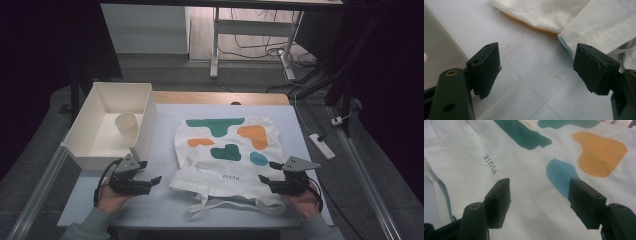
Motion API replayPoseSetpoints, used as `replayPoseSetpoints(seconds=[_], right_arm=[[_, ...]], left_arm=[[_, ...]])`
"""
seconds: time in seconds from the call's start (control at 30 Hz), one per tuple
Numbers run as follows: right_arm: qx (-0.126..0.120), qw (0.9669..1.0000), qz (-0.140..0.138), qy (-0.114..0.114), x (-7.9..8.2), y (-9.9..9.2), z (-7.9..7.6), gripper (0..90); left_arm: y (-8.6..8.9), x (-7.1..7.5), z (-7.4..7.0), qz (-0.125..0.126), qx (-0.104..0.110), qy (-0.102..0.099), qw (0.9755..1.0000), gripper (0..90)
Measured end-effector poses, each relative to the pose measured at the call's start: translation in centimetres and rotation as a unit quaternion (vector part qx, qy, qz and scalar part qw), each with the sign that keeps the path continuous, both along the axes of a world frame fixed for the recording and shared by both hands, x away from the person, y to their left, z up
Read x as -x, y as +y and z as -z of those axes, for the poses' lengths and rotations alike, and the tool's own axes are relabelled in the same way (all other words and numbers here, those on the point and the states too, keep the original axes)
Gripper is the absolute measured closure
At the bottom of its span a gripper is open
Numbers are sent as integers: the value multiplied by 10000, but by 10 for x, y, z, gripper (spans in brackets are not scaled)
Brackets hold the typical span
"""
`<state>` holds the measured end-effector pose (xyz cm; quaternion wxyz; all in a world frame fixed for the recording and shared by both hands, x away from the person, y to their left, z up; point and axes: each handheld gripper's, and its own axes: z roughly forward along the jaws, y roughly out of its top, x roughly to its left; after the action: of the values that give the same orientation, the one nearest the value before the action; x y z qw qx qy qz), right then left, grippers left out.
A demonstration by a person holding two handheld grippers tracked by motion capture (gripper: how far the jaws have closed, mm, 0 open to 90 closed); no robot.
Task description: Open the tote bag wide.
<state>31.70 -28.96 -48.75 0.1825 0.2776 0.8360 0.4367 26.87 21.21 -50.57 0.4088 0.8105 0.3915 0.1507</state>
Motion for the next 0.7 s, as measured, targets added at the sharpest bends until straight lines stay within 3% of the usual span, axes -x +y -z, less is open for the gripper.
replayPoseSetpoints(seconds=[0.2,0.53,0.7], right_arm=[[-12,9999,32,-119,-2,0,0,354],[-33,9999,41,-125,-5,1,0,366],[35,9999,12,-167,-6,3,-1,368]], left_arm=[[-1,0,0,14,-5,11,10000,218],[-1,-1,0,-19,66,42,10000,218],[-1,2,-1,-4,40,-30,10000,219]])
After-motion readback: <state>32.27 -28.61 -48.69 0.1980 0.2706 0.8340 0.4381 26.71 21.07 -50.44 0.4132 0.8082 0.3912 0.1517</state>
